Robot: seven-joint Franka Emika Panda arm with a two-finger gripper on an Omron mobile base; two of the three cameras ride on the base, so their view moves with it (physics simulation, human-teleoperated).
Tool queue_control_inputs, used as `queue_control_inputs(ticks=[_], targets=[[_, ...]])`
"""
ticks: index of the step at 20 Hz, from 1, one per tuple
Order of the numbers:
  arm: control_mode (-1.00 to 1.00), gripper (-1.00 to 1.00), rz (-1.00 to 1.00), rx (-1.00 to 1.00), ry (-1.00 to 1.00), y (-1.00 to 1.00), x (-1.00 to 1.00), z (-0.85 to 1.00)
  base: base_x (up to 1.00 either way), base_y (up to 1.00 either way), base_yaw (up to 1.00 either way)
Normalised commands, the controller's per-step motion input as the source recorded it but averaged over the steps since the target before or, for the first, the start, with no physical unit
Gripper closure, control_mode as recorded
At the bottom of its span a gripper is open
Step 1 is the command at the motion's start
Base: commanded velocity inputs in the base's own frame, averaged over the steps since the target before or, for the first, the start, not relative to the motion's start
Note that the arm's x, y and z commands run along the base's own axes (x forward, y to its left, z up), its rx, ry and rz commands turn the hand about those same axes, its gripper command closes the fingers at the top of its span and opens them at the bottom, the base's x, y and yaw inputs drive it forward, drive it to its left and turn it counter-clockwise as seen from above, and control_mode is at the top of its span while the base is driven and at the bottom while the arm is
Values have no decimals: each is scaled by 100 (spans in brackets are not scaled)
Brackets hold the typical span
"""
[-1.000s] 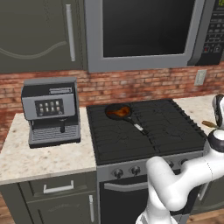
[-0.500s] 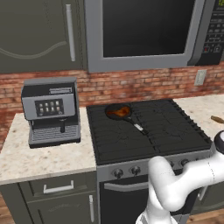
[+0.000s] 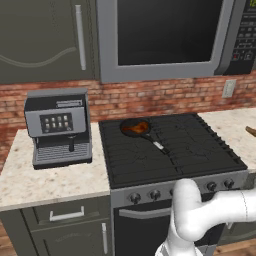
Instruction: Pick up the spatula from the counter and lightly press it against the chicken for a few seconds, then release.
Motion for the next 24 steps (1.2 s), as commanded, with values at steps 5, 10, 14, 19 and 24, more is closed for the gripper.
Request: queue_control_inputs(ticks=[5, 10, 14, 19, 24], targets=[[-100, 100, 0, 0, -24, 84, -21, 0, 0, 0, 0], [-100, 100, 0, -3, -21, 66, -28, 22, 0, 0, 0], [-100, 100, 0, -6, -8, 40, -32, 25, 0, 0, 0], [-100, 100, 0, -7, 0, 38, -16, 13, 0, 0, 0], [-100, 100, 0, -6, 8, 35, -2, 17, 0, 0, 0]])
